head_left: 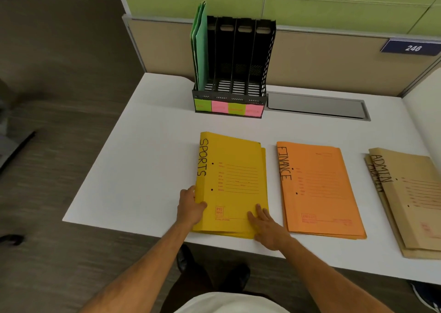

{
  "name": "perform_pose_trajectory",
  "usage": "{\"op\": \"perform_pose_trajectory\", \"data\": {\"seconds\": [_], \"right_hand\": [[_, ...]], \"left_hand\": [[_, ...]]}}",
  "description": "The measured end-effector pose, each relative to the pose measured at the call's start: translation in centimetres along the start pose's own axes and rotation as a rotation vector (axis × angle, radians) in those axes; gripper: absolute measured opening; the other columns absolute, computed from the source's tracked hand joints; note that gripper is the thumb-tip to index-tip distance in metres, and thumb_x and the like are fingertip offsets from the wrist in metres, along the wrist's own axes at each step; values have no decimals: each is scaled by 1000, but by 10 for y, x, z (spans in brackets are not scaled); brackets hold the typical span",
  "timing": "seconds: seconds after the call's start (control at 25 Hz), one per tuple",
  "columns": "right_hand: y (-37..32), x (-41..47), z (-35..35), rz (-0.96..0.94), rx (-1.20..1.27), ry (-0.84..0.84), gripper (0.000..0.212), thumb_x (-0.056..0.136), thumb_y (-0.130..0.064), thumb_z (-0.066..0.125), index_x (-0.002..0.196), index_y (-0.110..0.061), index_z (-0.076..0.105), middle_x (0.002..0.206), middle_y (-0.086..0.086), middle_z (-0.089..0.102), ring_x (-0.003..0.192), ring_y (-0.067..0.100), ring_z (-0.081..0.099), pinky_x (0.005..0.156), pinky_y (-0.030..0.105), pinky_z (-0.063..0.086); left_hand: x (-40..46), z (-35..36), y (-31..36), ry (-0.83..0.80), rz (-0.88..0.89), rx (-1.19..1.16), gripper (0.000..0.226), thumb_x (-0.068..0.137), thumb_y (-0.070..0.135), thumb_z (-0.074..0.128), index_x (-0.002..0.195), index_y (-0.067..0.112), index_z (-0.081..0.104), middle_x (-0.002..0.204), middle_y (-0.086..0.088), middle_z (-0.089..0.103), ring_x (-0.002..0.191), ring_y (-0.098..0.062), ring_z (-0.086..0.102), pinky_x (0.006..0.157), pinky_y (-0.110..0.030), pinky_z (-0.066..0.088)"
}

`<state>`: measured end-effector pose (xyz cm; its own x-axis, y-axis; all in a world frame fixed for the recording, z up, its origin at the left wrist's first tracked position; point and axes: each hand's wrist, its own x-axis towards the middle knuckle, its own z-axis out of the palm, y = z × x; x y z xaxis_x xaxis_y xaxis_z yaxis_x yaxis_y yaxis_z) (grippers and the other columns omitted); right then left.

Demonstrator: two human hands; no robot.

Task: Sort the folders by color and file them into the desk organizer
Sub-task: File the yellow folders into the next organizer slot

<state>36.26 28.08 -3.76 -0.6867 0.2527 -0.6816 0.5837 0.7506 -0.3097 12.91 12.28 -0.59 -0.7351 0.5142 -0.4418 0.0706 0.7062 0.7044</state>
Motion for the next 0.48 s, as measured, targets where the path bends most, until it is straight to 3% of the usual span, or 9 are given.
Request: {"op": "perform_pose_trajectory", "data": {"seconds": [0.16, 0.24, 0.36, 0.48], "right_hand": [[2, -4, -3, -19, 196, 36, 74, 103, -29, 49, 160, -24, 1, 166, 6, -18, 154, 31, -12, 125, 46, 8], [4, -8, -8, -1, 422, 92, 67, 103, -26, 52, 159, -22, 16, 168, 2, -5, 155, 28, 3, 125, 43, 16], [3, -12, -22, 105, 676, 275, 52, 102, -24, 54, 151, -16, 38, 163, 7, 27, 147, 26, 30, 120, 41, 29], [-4, -7, -42, 213, 824, 463, 50, 102, -23, 54, 150, -14, 40, 156, 8, 39, 143, 28, 38, 117, 44, 35]], "left_hand": [[7, -8, 5, -23, -49, -152, 46, 84, 7, 74, 125, 17, 56, 116, -6, 57, 97, -19, 62, 79, -34, 54], [10, -13, 6, -70, -59, -227, 42, 87, 7, 71, 122, 21, 52, 115, -2, 60, 94, -12, 61, 73, -29, 52], [17, -23, 8, -136, -49, -302, 36, 95, 8, 61, 122, 26, 47, 116, 1, 62, 97, -11, 63, 73, -32, 55], [30, -37, 11, -142, -5, -342, 33, 98, 9, 57, 121, 30, 47, 115, 5, 64, 99, -11, 65, 71, -31, 55]]}}
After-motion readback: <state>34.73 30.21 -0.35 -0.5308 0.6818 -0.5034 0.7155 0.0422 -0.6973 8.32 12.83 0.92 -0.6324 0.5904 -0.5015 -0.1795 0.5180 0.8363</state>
